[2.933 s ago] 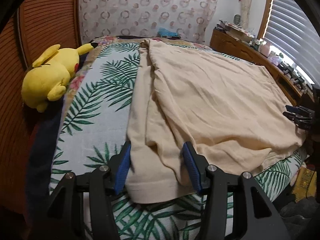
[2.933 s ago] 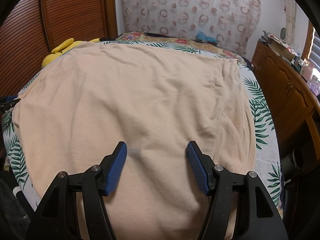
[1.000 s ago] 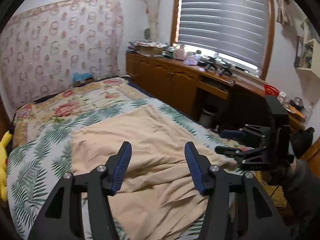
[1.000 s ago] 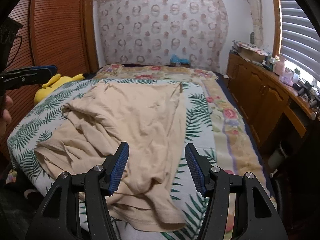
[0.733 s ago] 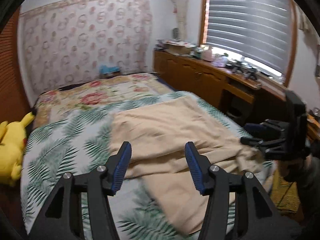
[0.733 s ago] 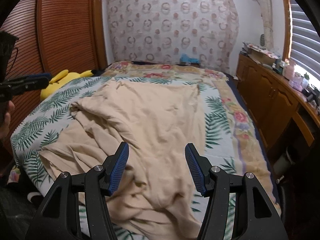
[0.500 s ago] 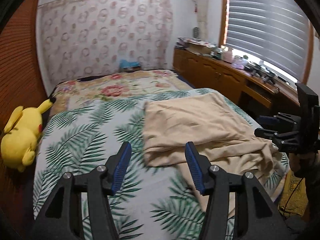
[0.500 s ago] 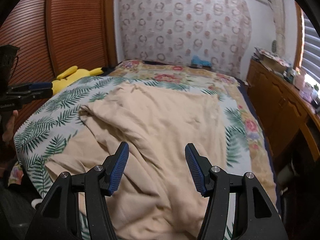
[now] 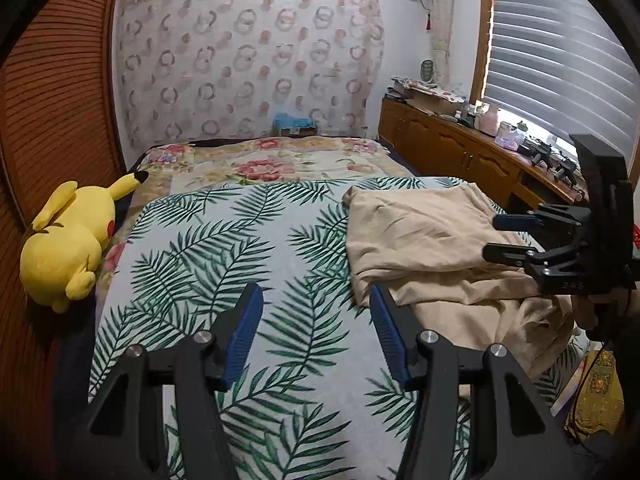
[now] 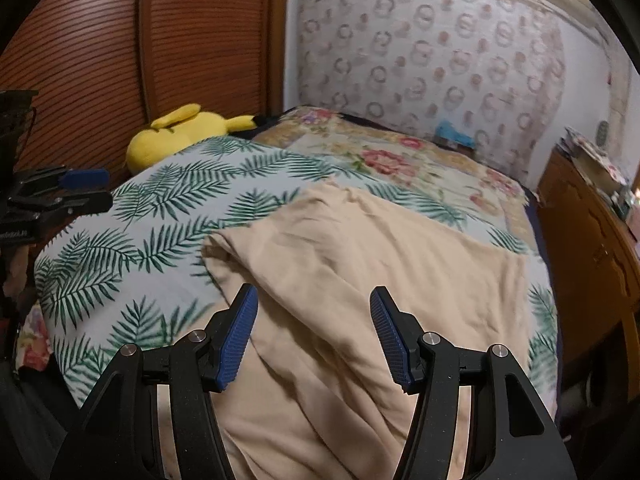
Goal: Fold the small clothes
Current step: 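Open the left tool and move both tools back over the folded shirt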
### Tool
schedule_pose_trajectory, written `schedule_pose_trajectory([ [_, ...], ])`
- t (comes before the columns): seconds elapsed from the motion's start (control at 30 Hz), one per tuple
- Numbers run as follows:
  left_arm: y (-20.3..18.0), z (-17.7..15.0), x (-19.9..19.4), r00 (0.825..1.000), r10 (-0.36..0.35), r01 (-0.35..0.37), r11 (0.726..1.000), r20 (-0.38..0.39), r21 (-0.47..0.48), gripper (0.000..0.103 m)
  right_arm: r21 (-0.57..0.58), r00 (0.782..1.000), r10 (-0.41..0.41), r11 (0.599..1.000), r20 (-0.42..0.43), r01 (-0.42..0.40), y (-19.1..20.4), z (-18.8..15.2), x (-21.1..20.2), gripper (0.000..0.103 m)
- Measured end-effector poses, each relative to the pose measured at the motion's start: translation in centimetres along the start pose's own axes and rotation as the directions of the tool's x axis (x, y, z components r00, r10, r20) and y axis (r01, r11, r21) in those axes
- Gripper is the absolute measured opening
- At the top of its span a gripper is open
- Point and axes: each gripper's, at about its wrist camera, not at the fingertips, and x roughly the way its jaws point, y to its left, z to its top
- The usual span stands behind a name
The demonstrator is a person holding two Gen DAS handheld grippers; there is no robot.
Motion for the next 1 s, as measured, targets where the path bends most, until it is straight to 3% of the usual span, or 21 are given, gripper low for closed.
schedule_pose_trajectory([
  [0.67,2.9,-2.1,-0.1,0.999,0.018,-0.02,0.999,-0.028,-0.051,0.054,-0.143,0.981,0.101,0.982,-0.168,-0.126,7.1,3.1,9.7,0.06],
  [0.93,3.4,-2.6,0.2,0.999,0.013,-0.015,0.998,-0.037,-0.06,0.054,-0.173,0.972,0.081,0.978,-0.221,-0.121,7.6,2.7,11.9,0.06],
  [1.0,3.3,-2.7,0.3,0.999,0.01,-0.013,0.998,-0.04,-0.06,0.054,-0.166,0.972,0.091,0.978,-0.217,-0.128,7.4,2.7,12.0,0.052],
])
